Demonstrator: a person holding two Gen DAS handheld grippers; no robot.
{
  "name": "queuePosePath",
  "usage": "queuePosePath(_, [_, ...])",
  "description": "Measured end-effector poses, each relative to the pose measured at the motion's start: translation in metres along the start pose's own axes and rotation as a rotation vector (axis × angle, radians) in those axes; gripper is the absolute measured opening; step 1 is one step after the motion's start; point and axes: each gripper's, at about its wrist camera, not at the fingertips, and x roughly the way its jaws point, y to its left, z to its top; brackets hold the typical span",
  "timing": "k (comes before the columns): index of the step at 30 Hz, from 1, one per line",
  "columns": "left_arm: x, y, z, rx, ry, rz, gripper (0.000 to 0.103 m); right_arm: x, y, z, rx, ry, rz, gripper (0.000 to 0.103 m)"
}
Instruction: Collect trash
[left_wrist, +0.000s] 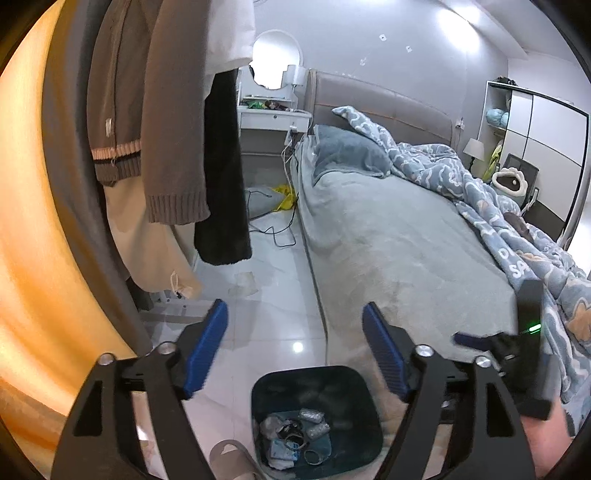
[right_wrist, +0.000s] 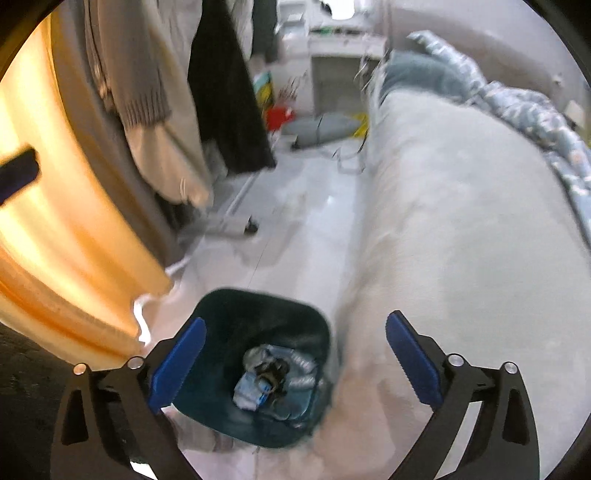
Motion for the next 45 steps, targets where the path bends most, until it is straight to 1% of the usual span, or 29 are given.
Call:
queuePosePath(1, [-0.003, -0.005, -0.001, -0.001, -0.007, -0.005, 0.092, -0.010, -0.004, 0.000, 0.004, -0.021, -0.013, 0.099])
queuePosePath(2, [-0.008, -0.012, -0.004, 0.001, -0.017, -0.011, 0.094, -0.032, -0.013, -0.001, 0.011, -0.069, -0.045, 0.100])
queuePosePath(4, [-0.013, -0.024, -0.009, 0.018, -0.023, -0.008, 0.096, -0.054, -0.021, -0.004, 0.017, -0.114, -0.076, 0.100])
queuePosePath(6, [-0.018, -0.038, -0.015, 0.043, -0.024, -0.007, 0.098, -0.084, -0.034, -0.011, 0.030, -0.172, -0.113, 0.100])
queuePosePath(9, [-0.026, -0.055, -0.024, 0.071, -0.033, -0.011, 0.099, -0.121, -0.053, -0.021, 0.037, -0.233, -0.161, 0.100])
queuePosePath(12, [-0.032, -0.068, -0.034, 0.093, -0.043, -0.008, 0.100, -0.154, -0.068, -0.033, 0.019, -0.277, -0.221, 0.100])
queuePosePath(15, [-0.034, -0.075, -0.043, 0.094, -0.031, -0.007, 0.100, -0.182, -0.086, -0.052, 0.044, -0.318, -0.254, 0.100])
queuePosePath(18, [-0.034, -0.081, -0.056, 0.103, -0.010, -0.005, 0.100, -0.198, -0.101, -0.071, 0.074, -0.333, -0.279, 0.100])
queuePosePath(21, [-0.033, -0.089, -0.065, 0.120, 0.011, 0.023, 0.100, -0.206, -0.115, -0.083, 0.124, -0.352, -0.256, 0.100])
queuePosePath(25, [-0.035, -0.094, -0.070, 0.103, 0.012, 0.036, 0.100, -0.213, -0.129, -0.092, 0.169, -0.375, -0.207, 0.100])
queuePosePath(27, [-0.034, -0.094, -0.071, 0.095, 0.013, 0.037, 0.100, -0.212, -0.127, -0.092, 0.158, -0.370, -0.188, 0.100])
queuePosePath(32, [-0.030, -0.092, -0.073, 0.082, 0.026, 0.041, 0.100, -0.204, -0.109, -0.086, 0.088, -0.340, -0.152, 0.100])
queuePosePath(35, [-0.029, -0.090, -0.074, 0.083, 0.030, 0.057, 0.100, -0.200, -0.103, -0.083, 0.065, -0.322, -0.148, 0.100])
queuePosePath(37, [-0.029, -0.090, -0.075, 0.079, 0.032, 0.056, 0.100, -0.198, -0.099, -0.081, 0.062, -0.317, -0.147, 0.100])
queuePosePath(45, [-0.029, -0.089, -0.073, 0.074, 0.029, 0.054, 0.100, -0.196, -0.101, -0.079, 0.070, -0.307, -0.139, 0.100])
